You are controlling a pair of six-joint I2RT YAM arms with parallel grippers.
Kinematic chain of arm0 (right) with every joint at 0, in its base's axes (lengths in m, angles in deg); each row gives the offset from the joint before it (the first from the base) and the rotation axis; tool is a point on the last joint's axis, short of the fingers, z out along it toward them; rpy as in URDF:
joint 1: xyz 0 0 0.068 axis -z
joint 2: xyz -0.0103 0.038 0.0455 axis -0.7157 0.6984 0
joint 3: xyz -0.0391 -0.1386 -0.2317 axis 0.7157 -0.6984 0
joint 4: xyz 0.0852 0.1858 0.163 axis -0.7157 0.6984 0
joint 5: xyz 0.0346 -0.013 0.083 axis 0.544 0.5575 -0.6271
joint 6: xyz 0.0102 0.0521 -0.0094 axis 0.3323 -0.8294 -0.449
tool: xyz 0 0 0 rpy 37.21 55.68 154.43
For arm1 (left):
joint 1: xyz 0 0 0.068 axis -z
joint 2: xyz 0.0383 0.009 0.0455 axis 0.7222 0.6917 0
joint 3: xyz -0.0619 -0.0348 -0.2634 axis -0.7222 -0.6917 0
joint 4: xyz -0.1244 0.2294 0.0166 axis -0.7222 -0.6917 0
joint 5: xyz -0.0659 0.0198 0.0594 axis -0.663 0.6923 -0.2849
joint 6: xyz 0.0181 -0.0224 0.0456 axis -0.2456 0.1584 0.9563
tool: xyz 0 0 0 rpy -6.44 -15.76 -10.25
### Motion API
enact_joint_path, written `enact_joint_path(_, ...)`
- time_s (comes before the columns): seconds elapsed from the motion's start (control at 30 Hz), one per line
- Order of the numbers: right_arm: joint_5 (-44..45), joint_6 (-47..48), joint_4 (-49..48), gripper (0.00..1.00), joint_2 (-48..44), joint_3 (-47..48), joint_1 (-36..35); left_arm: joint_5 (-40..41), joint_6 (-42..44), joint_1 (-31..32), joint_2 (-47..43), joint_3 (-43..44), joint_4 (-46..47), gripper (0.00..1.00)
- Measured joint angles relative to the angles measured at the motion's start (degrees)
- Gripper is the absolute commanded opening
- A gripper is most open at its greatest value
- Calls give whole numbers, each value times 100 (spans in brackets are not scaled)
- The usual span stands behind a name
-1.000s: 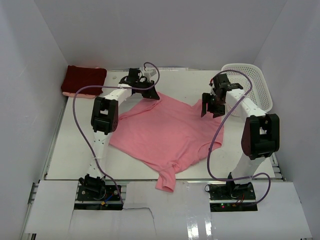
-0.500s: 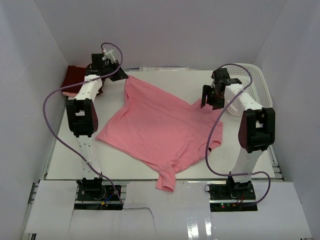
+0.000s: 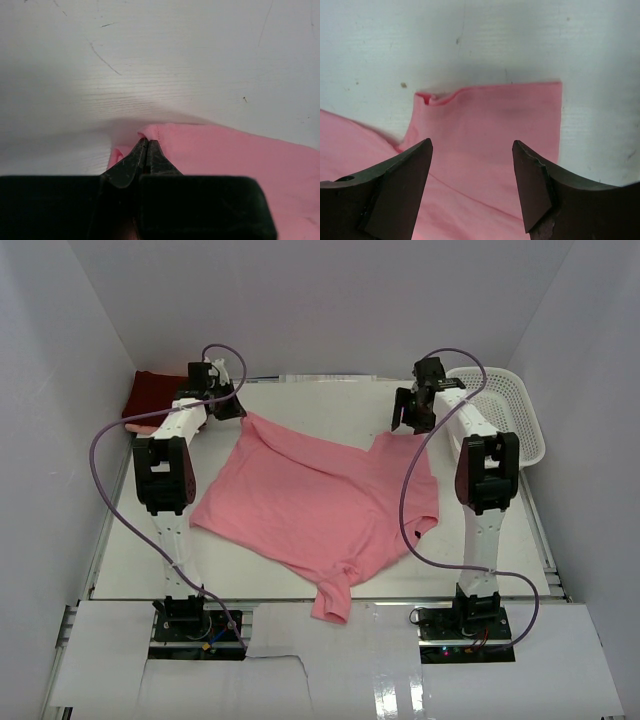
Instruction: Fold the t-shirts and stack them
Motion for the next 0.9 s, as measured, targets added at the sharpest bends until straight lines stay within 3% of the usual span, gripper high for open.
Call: enact_joint_path(0.9,1196,31,-4,64,658,212,282,219,37,-160,0,-2,-7,3)
